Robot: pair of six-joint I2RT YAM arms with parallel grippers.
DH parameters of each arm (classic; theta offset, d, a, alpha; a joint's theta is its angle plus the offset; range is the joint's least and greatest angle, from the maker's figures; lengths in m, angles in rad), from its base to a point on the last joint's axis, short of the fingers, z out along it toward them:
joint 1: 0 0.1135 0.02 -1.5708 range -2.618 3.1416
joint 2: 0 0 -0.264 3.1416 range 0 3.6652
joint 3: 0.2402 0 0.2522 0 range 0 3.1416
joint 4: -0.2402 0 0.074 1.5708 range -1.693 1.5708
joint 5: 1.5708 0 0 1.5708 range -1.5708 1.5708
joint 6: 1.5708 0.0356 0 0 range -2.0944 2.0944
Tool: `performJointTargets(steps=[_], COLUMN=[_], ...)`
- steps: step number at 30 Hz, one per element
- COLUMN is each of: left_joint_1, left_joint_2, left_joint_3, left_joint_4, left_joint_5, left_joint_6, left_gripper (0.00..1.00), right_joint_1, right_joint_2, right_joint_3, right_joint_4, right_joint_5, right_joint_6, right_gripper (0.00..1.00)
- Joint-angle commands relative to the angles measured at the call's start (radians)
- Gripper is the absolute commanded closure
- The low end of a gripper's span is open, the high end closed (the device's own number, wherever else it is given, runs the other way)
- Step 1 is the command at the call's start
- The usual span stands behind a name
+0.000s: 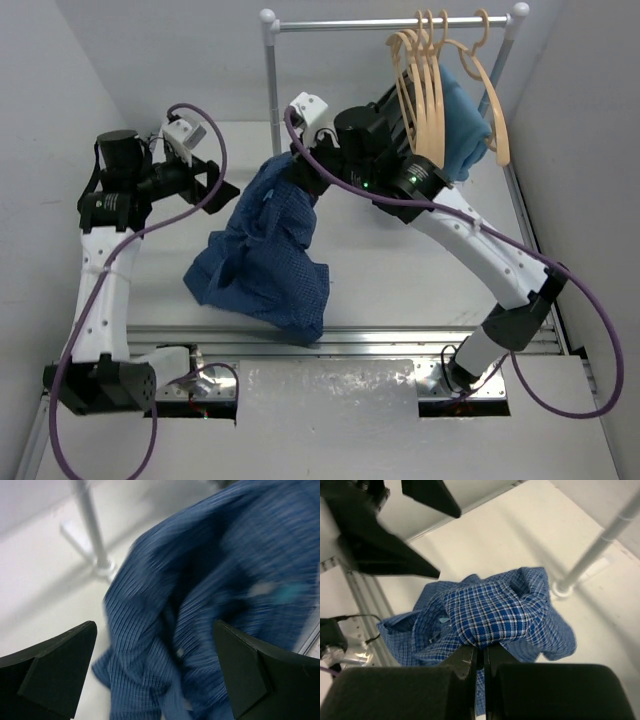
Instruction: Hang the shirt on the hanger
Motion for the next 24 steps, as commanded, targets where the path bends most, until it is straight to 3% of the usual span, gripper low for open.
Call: performJointTargets(steps=[1,4,10,14,20,22,24], left_joint_1=[-0.036,-0.049,-0.134,-0.279,-0.329,-0.332,-0.348], left_joint_2=[-0.083,-0.112,-0.146,-0.103,-0.038,-0.035,-0.013], left_joint_3=[-0.053,-0.11,-0.135,-0.158,-0.15,-0.162,-0.161], left_joint_4=[0.055,0.036,0.032,0.082,0.123,0.141,0.144], left_joint_5=[0.106,0.108,0.067,-0.074,-0.116,-0.119,-0.142], left_joint_6=[0.045,0.136,0.26,0.228,0.176,0.173,0.159], left_gripper=[0.01,0.03,0.08,0.08,0.09,0.16,0.36], right_joint_1=[0.001,-0.001,-0.001,-0.001,-0.001,-0.001,0.001], right_joint_2=[0.045,0.018,0.039,0.062,0.057,0.048,0.051], right_joint_3=[0.025,-0.082,-0.092,-0.105,-0.194,-0.213,-0.222], right_joint_4=[-0.097,-0.018,-0.004,0.039,0.114,0.151,0.175], right_joint_5=[-0.109,-0.132,-0.16,-0.174,-0.174,-0.198,-0.227], right_joint_6=[-0.033,-0.056,-0.031,0.013,0.055,0.065,0.067], right_gripper=[1.0,1.0,1.0,1.0,1.0,1.0,1.0])
